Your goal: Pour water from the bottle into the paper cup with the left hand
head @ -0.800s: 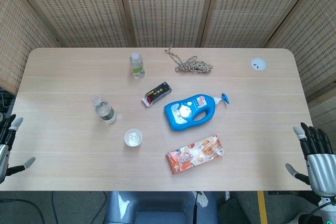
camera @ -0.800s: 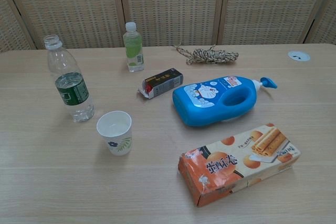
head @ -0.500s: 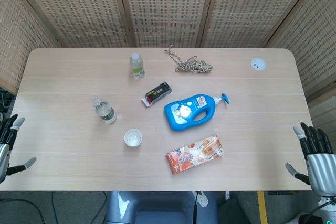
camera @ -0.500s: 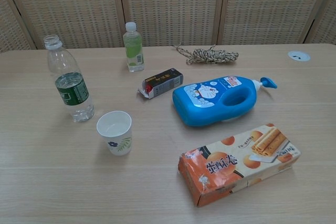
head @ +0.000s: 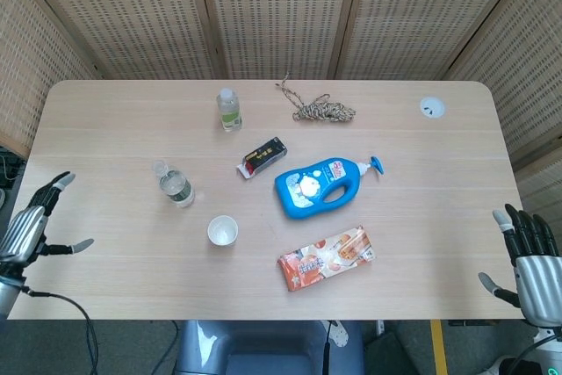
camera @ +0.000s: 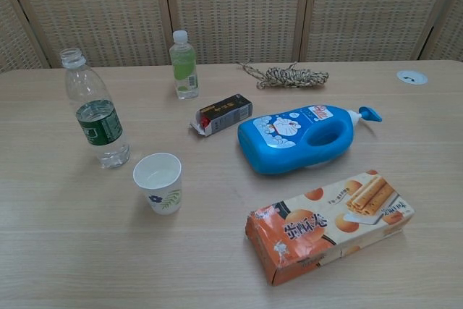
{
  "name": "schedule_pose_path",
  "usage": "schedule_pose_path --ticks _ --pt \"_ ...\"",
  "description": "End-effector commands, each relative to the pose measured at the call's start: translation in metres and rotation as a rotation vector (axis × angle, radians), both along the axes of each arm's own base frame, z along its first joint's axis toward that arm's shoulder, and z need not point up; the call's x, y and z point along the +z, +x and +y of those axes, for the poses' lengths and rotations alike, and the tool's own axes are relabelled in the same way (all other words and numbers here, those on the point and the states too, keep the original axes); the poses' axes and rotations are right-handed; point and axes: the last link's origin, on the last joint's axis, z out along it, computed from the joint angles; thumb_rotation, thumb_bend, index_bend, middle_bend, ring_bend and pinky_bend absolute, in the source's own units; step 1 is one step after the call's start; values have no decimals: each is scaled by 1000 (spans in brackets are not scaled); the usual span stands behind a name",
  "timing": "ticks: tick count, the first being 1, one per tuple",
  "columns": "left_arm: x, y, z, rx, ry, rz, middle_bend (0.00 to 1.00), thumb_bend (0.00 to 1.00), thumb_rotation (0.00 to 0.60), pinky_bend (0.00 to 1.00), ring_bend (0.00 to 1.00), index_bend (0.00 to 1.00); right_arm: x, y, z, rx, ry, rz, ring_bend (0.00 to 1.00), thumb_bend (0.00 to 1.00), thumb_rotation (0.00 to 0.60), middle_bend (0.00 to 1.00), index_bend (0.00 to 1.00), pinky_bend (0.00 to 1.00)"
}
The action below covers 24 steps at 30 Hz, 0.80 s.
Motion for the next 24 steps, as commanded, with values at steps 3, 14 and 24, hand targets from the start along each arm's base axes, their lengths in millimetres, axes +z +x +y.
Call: schedule_pose_path --ticks 3,14,24 --pt "-43 1 67 9 -42 -173 0 5 600 0 0 0 0 -2 -3 -12 1 0 0 0 600 0 0 0" --pt "-95 17 98 19 -133 -268 0 0 600 0 0 0 1 -9 -11 -48 4 -5 0 0 600 0 0 0" --pt "-135 34 119 29 -159 -362 0 0 600 0 0 0 3 -13 -15 -71 -1 -13 0 0 600 0 0 0"
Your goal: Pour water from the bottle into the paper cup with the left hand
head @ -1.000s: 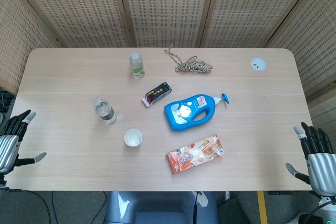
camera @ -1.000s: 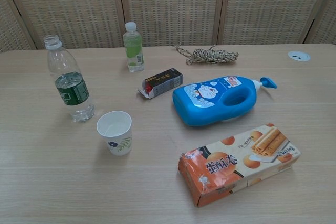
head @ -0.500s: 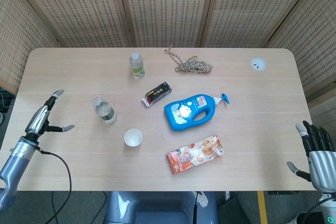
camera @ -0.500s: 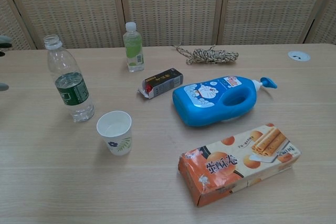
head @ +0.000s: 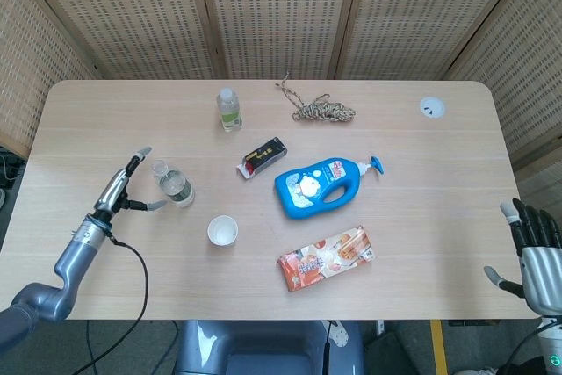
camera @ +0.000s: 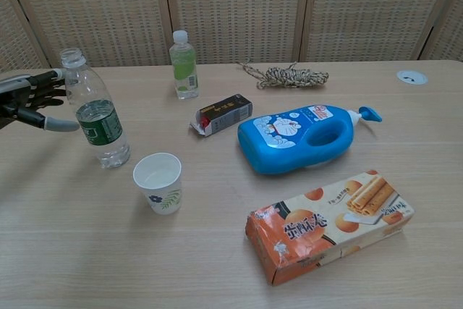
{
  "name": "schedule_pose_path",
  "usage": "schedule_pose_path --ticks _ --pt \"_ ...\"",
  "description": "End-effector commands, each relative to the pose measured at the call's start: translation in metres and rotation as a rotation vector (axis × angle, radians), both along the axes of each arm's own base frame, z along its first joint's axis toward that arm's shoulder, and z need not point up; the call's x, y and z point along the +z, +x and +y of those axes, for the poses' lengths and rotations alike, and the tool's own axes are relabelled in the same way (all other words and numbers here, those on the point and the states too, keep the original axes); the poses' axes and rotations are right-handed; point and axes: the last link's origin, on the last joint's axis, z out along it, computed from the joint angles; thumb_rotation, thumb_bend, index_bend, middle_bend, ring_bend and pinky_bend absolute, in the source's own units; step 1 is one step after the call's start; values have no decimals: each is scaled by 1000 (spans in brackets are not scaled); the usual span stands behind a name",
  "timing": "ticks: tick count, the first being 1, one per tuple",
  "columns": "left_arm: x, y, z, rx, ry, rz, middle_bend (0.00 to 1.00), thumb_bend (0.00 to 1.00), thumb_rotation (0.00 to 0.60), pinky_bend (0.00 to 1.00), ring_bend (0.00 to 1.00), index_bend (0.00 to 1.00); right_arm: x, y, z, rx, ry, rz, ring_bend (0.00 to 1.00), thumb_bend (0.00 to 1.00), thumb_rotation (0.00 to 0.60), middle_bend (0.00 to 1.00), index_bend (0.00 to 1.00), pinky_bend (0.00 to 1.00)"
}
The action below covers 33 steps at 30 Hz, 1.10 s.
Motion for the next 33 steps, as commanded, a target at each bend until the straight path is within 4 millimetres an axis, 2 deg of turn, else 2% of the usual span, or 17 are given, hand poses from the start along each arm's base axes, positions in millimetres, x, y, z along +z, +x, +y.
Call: schedule_pose_path --ticks 1,7,19,21,23,26,28,30,32,33 --pt "-13 9 8 1 -10 -36 0 0 600 0 0 0 0 -1 -1 -4 0 -1 0 0 600 0 0 0" --pt "-34 19 16 7 -18 -78 0 0 600 0 0 0 0 -4 -4 -19 1 0 0 0 600 0 0 0" --pt "-54 26 20 22 -40 -132 0 1 600 0 0 0 -2 -4 -5 -14 8 6 0 0 600 0 0 0" --pt "-55 27 21 29 -35 -148 0 50 600 0 0 0 -2 -4 -6 -10 8 6 0 0 600 0 0 0" --pt "-58 27 22 42 -53 -163 0 180 600 3 0 0 -1 -3 -6 -4 5 6 0 0 600 0 0 0" --pt "-57 27 24 51 -46 -188 10 312 600 37 0 3 -2 -4 -6 -2 5 5 0 0 600 0 0 0" --pt "-57 27 24 53 -34 -201 70 361 600 76 11 71 -2 -4 -6 -2 6 5 0 0 600 0 0 0" --pt "-57 27 24 59 -27 -214 190 413 600 140 76 227 -2 -4 -6 -1 7 4 0 0 600 0 0 0" --pt "-57 27 25 70 -18 -236 333 479 600 245 191 410 -2 -4 -6 -1 8 4 0 0 600 0 0 0" --pt "-57 27 25 71 -19 -240 366 495 600 274 218 455 -2 -4 -6 -1 9 4 0 0 600 0 0 0"
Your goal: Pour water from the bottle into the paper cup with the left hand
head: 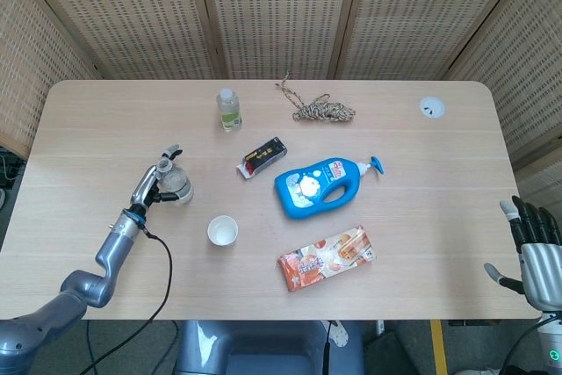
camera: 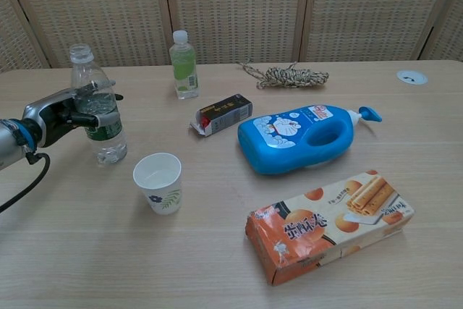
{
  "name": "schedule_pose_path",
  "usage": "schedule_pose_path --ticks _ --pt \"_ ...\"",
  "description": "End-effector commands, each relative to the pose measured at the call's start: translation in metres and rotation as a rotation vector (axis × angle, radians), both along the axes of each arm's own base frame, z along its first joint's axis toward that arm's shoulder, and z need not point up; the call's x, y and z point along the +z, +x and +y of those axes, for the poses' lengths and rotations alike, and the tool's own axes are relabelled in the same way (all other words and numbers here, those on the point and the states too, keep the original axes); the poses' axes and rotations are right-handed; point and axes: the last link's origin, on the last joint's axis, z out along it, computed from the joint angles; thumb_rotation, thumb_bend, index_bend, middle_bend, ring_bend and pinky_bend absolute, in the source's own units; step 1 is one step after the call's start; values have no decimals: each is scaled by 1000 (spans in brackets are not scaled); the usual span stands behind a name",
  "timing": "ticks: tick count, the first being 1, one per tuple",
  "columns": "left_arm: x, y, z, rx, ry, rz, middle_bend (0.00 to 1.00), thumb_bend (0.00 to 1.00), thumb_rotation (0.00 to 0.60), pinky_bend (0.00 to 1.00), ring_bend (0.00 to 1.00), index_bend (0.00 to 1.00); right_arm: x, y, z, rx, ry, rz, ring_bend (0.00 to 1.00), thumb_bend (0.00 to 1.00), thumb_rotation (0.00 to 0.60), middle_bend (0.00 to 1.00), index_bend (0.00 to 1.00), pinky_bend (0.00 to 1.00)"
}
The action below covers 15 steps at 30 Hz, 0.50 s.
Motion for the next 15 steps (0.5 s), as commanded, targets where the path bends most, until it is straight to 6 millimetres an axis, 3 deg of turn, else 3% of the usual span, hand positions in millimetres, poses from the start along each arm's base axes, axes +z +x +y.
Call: schedule_pose_path --ticks 1,4,9,15 --pt "0 0 0 5 5 -18 408 515 600 308 253 509 0 0 0 1 1 -1 0 0 600 0 0 0" --pt "3 1 1 4 21 -36 484 559 600 364 318 603 0 0 0 1 3 -2 0 0 600 0 0 0" --pt "15 2 2 -30 41 -22 523 576 600 380 345 651 0 0 0 4 3 -4 0 0 600 0 0 0" --pt "58 4 7 -193 30 180 526 576 600 380 346 659 1 2 3 12 4 -9 0 0 600 0 0 0"
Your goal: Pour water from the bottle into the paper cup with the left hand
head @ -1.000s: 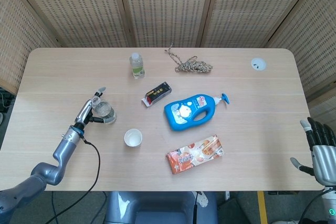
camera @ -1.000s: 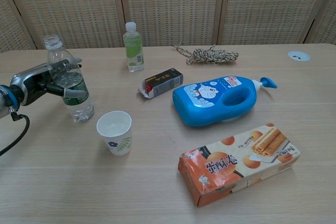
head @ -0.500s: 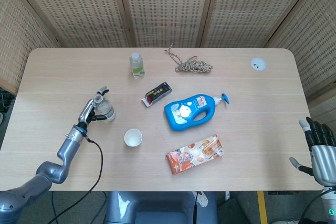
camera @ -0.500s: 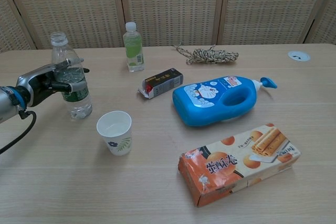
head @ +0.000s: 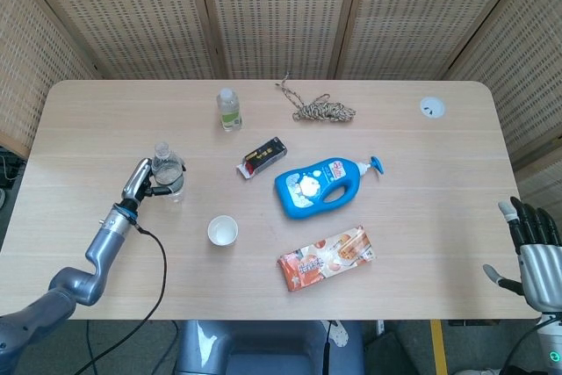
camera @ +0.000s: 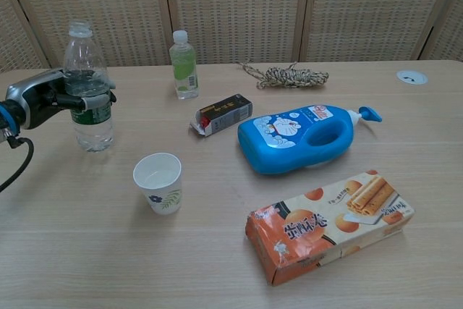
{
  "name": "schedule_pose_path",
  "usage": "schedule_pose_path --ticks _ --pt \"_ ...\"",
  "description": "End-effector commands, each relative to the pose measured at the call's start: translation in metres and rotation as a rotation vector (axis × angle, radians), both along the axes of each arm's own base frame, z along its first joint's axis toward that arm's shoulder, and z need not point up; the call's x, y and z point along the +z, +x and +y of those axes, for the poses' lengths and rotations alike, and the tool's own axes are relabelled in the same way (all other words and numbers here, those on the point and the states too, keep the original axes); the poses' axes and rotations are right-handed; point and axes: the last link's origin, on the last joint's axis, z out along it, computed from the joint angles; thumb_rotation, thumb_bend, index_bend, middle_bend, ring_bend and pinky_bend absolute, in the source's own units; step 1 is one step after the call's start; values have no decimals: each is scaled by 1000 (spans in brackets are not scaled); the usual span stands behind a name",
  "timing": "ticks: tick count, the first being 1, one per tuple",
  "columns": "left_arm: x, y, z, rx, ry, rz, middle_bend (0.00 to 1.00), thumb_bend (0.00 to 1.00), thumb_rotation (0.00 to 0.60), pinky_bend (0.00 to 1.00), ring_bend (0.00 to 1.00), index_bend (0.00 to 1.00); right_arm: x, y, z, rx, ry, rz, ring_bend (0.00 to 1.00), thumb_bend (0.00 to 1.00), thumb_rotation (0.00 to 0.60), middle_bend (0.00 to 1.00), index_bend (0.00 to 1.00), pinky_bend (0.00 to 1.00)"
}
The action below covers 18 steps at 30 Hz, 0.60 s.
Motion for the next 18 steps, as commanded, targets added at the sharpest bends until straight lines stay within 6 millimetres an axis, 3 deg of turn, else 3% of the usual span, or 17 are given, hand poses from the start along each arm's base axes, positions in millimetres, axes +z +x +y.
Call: schedule_pose_path --ticks 1,4,10,18 --pt "33 5 3 -122 4 157 526 576 600 380 346 659 0 1 1 4 -1 -1 0 0 600 0 0 0" --pt "55 9 3 -181 20 262 526 576 600 380 346 659 1 2 2 8 -3 -4 0 0 600 0 0 0" --pt "79 12 -1 -245 15 447 526 575 600 380 346 660 2 3 3 12 -6 -3 0 0 600 0 0 0" --pt "83 6 -12 -342 -18 762 526 575 600 380 346 662 3 6 7 24 -14 -2 0 0 600 0 0 0"
